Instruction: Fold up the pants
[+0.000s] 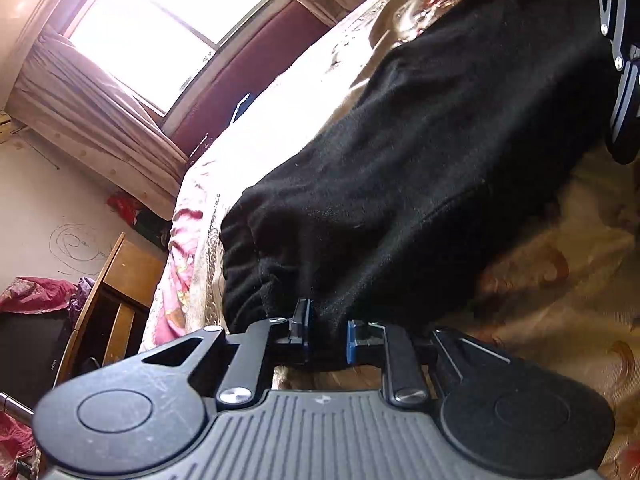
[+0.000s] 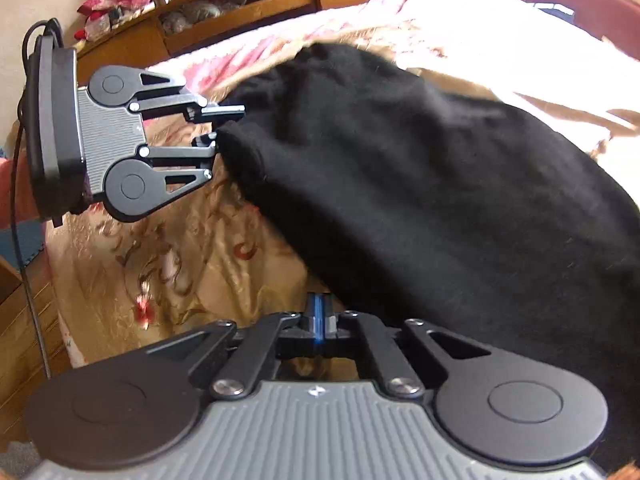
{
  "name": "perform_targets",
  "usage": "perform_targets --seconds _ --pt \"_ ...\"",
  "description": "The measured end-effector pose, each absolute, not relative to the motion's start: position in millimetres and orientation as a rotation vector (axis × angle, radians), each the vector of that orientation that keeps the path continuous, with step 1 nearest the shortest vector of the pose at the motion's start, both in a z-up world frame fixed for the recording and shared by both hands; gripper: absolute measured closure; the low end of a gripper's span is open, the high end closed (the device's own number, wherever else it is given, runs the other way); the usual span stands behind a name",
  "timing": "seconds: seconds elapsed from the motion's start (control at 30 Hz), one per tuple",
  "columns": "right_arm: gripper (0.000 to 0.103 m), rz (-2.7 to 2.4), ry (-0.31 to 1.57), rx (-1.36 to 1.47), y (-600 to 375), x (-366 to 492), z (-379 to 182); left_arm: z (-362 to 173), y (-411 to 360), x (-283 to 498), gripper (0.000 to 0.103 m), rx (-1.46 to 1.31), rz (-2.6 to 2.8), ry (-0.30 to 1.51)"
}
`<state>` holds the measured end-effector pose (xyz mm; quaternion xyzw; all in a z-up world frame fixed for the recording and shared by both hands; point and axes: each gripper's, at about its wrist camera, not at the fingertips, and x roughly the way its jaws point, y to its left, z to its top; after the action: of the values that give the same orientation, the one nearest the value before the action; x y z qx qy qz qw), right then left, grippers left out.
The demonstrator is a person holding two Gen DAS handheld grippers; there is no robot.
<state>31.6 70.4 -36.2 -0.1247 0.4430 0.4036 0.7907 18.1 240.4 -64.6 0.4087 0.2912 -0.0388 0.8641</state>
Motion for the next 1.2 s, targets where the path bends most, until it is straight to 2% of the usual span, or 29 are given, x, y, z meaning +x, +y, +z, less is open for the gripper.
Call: perform_targets --seconds 0.2,0.33,0.43,0.67,0.8,0.93,1.0,1.07,1.1,1.13,1.17,1.2 --pt "0.099 0.872 0.864 -0.105 31 41 0 -50 252 -4 0.068 0.824 -0.011 0.636" --pt "0.098 0.726 0.798 0.021 -27 84 21 -23 253 -11 0.068 0.737 0.04 0.623" --pt "0.092 0.591 0.794 0.086 -67 119 17 -6 230 -7 0.068 0.656 -0.008 0.569" --pt "0.092 0.49 0.834 0.134 -121 166 -16 -29 146 52 0.068 0.569 -0.254 0.559" --pt "0.089 0.543 0.874 0.043 -140 159 -23 -56 143 63 0.067 0.618 -0.267 0.626" --pt "0.086 0.562 0.808 0.052 -158 163 -10 -54 142 61 0.058 0.611 -0.254 0.638" --pt "0.085 0.559 0.851 0.033 -159 167 -23 -53 140 64 0.058 0.606 -0.243 0.658" --pt "0.096 0.497 0.86 0.05 -169 162 -36 -55 138 61 0.057 0.621 -0.238 0.655" --pt "0.097 0.469 0.854 0.116 -179 156 -34 -56 137 60 0.057 0.633 -0.237 0.65" --pt "0.093 0.438 0.841 0.165 -186 149 -31 -57 136 58 0.057 0.644 -0.232 0.645" --pt "0.085 0.406 0.81 0.205 -195 137 -24 -57 135 58 0.058 0.649 -0.227 0.645" --pt "0.084 0.363 0.774 0.234 -207 117 -16 -55 134 57 0.058 0.655 -0.223 0.642"
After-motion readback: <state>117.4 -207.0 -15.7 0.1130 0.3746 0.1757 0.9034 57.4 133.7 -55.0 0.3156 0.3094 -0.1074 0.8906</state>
